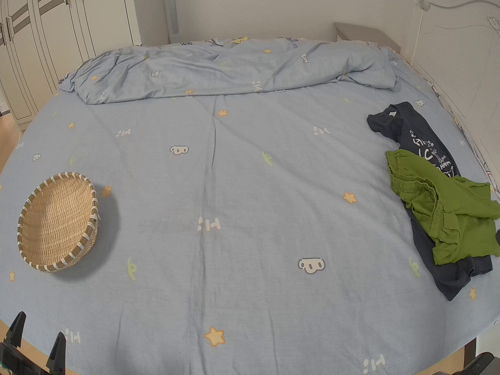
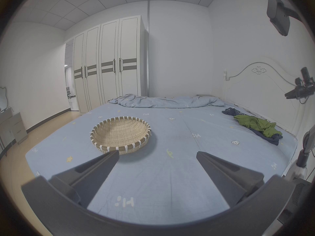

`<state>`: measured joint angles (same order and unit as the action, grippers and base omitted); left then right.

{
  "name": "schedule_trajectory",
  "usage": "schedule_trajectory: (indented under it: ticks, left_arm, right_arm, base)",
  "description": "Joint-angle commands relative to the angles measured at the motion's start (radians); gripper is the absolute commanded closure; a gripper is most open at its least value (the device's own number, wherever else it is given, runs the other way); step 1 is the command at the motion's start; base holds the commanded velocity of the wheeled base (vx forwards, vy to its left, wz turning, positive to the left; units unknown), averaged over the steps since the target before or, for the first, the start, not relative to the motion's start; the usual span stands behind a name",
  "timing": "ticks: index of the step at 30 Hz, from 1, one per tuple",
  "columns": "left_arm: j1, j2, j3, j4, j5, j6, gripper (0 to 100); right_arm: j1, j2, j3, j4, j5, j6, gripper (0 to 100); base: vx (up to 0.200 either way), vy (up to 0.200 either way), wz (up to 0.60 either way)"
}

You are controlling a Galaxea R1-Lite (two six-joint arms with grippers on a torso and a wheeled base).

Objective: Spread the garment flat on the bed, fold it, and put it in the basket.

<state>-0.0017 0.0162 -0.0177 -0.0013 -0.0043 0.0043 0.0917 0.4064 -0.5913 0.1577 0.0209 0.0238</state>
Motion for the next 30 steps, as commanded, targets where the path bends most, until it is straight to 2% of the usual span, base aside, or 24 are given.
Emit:
schedule_trajectory:
  ticks: [1, 7, 10, 30]
  left_arm:
    - [0.0, -0.015, 0.016, 0.0, 0.0, 0.0, 0]
    - [0.0, -0.015, 0.016, 0.0, 0.0, 0.0, 0]
    - [0.0, -0.013, 0.016, 0.0, 0.0, 0.0, 0]
    - [0.0, -0.015, 0.016, 0.0, 0.0, 0.0, 0]
  right_arm:
    - [-0.038, 0.784, -0.203, -0.153, -0.087, -0.088, 0]
    - [-0.079, 1.077, -0.277, -0.336, -0.282, -0.157, 0]
    - [-0.079, 1.171, -0.318, -0.372, -0.36, -0.166, 0]
    - [-0.127, 1.26, -0.389, -0.375, -0.363, -0.17, 0]
  base:
    - [0.0, 0.0, 0.0]
    - [0.0, 0.0, 0.0]
    - [0.0, 0.0, 0.0]
    - [0.0, 0.0, 0.0]
